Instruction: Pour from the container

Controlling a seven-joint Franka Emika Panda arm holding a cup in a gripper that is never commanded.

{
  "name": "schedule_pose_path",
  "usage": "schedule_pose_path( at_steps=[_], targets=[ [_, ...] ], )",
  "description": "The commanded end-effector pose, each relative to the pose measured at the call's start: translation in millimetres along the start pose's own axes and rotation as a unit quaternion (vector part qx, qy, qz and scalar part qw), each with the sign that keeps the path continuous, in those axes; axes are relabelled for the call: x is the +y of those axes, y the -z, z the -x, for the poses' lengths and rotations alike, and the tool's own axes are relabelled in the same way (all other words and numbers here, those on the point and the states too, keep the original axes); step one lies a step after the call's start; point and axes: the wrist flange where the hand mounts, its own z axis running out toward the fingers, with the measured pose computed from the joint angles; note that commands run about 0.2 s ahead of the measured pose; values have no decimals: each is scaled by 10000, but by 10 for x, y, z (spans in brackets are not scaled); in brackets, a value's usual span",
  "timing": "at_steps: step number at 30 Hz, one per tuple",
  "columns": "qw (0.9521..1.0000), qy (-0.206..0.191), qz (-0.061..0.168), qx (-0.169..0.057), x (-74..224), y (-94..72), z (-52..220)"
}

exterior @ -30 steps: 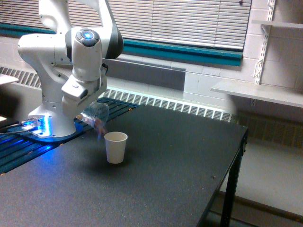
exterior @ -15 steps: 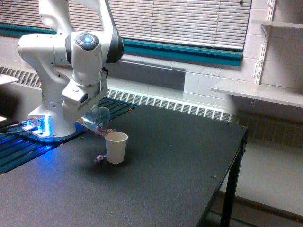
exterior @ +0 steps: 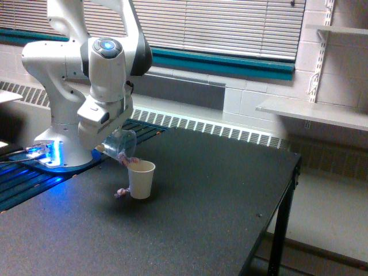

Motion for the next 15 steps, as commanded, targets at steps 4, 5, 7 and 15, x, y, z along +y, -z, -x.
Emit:
schedule_pose_path(
  at_steps=[4,5,7,15],
  targets=[
    [9999,-86,-33,77,28,9,-74],
    [9999,-86,-38,82,27,13,-84],
    [9999,-88,-34,87,22,19,-104],
    [10000,-40,-17,70,-15,19,-142]
  ],
)
